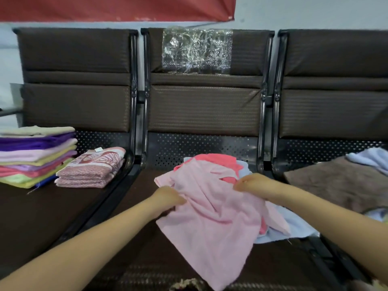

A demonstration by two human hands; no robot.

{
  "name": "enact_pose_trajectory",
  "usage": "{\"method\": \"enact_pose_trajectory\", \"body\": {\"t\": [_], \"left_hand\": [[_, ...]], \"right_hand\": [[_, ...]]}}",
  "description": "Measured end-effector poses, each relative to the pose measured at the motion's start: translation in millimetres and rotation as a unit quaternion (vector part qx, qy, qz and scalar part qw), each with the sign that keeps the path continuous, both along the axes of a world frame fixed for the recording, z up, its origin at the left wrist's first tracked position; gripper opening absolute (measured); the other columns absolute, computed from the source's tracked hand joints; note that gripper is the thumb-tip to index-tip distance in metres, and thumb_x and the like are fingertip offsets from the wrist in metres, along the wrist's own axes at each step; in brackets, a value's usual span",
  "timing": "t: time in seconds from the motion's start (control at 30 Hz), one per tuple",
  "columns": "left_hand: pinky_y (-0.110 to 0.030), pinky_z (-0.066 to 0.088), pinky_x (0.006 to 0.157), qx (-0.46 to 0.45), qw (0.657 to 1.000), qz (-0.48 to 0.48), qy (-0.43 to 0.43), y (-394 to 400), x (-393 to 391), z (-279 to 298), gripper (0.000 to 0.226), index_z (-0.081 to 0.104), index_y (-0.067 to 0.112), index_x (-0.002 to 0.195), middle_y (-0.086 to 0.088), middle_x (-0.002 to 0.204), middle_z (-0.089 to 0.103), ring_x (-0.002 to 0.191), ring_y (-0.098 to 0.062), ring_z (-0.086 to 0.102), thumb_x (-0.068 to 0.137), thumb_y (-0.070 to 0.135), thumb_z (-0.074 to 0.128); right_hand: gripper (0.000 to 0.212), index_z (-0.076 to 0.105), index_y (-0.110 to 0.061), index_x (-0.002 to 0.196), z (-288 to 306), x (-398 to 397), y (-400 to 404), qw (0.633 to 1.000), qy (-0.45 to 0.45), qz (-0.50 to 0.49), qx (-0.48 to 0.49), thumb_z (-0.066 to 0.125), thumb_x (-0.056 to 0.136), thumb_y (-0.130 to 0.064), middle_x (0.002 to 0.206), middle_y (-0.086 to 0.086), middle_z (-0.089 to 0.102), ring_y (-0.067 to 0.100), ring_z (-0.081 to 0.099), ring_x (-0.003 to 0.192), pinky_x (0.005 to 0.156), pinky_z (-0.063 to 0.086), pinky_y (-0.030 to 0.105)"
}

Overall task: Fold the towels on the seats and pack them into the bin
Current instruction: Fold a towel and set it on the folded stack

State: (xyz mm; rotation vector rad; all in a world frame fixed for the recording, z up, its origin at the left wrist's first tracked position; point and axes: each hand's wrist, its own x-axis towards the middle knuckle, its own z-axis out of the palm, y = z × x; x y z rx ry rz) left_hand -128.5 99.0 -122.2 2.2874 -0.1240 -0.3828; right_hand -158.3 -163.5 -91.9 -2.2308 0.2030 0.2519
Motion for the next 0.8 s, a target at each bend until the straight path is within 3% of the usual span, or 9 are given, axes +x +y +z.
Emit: {"method": "enact_pose_trajectory", "body": {"t": [0.1,0.2,0.3,0.47,0.6,0.63,0.7,0.8], "left_hand": [[-0.025,0.042,0.061,-0.200,0.977,0.071,-0.024,28,5,12,0.008,0.063,0.012,0.079,-0.005,0.079,0.060,0.074,-0.017,0.055,0.073,0.016,0.067],[-0.023,0.046,0.059,-0.326,0.932,0.150,-0.054,65,2,22,0.009,0.060,0.009,0.081,-0.010,0.080,0.059,0.074,-0.020,0.054,0.082,-0.001,0.061],[-0.014,0.046,0.049,-0.341,0.915,0.199,-0.078,96,-10,34,0.025,0.057,0.012,0.085,-0.011,0.082,0.056,0.066,-0.014,0.053,0.093,-0.008,0.044],[-0.027,0.046,0.071,-0.410,0.884,0.210,-0.078,113,-41,58,0.017,0.060,0.010,0.097,-0.013,0.089,0.060,0.074,-0.016,0.056,0.095,-0.001,0.047],[-0.032,0.047,0.080,-0.483,0.865,0.135,-0.031,112,-64,78,0.024,0.063,0.009,0.113,-0.011,0.093,0.063,0.084,-0.021,0.060,0.092,0.007,0.052],[-0.031,0.047,0.079,-0.475,0.871,0.123,-0.017,110,-69,79,0.024,0.064,0.011,0.113,-0.010,0.093,0.065,0.084,-0.020,0.061,0.092,0.007,0.052],[-0.029,0.047,0.075,-0.385,0.916,0.108,0.004,102,-77,73,0.024,0.065,0.014,0.106,-0.008,0.093,0.067,0.081,-0.019,0.061,0.091,0.003,0.051],[-0.021,0.047,0.071,-0.136,0.990,0.039,-0.013,94,-81,38,0.022,0.066,0.022,0.096,-0.005,0.102,0.067,0.085,-0.012,0.060,0.083,0.006,0.059]], "right_hand": [[0.015,0.073,-0.005,0.098,17,-5,-5,0.988,-0.064,-0.054,0.132,0.063,0.088,-0.009,0.096,0.013,0.070,0.018,0.061,0.083,0.078,0.049,0.033],[0.028,0.066,-0.003,0.110,38,-17,-5,0.951,-0.144,-0.077,0.261,0.049,0.091,0.007,0.087,0.011,0.065,0.015,0.060,0.066,0.059,0.049,0.022],[0.032,0.065,-0.008,0.108,54,-30,-2,0.913,-0.164,-0.093,0.361,0.045,0.091,0.010,0.085,0.010,0.063,0.011,0.062,0.059,0.054,0.051,0.017],[0.031,0.064,-0.011,0.106,79,-59,4,0.920,-0.169,-0.081,0.345,0.048,0.089,0.010,0.078,0.003,0.071,0.007,0.067,0.061,0.056,0.053,0.016],[0.026,0.061,-0.017,0.104,106,-79,-4,0.894,-0.165,-0.074,0.409,0.046,0.094,0.001,0.086,0.004,0.069,0.008,0.069,0.064,0.058,0.056,0.018],[0.025,0.062,-0.019,0.103,111,-83,-9,0.890,-0.154,-0.079,0.422,0.046,0.094,-0.002,0.083,0.002,0.071,0.009,0.069,0.065,0.057,0.056,0.019],[0.023,0.064,-0.020,0.102,112,-86,-19,0.905,-0.131,-0.083,0.395,0.048,0.094,-0.005,0.080,0.000,0.073,0.010,0.070,0.065,0.057,0.056,0.019],[0.023,0.070,-0.013,0.099,83,-80,-33,0.977,-0.082,-0.066,0.186,0.059,0.082,0.000,0.087,0.006,0.073,0.017,0.067,0.077,0.067,0.055,0.020]]}}
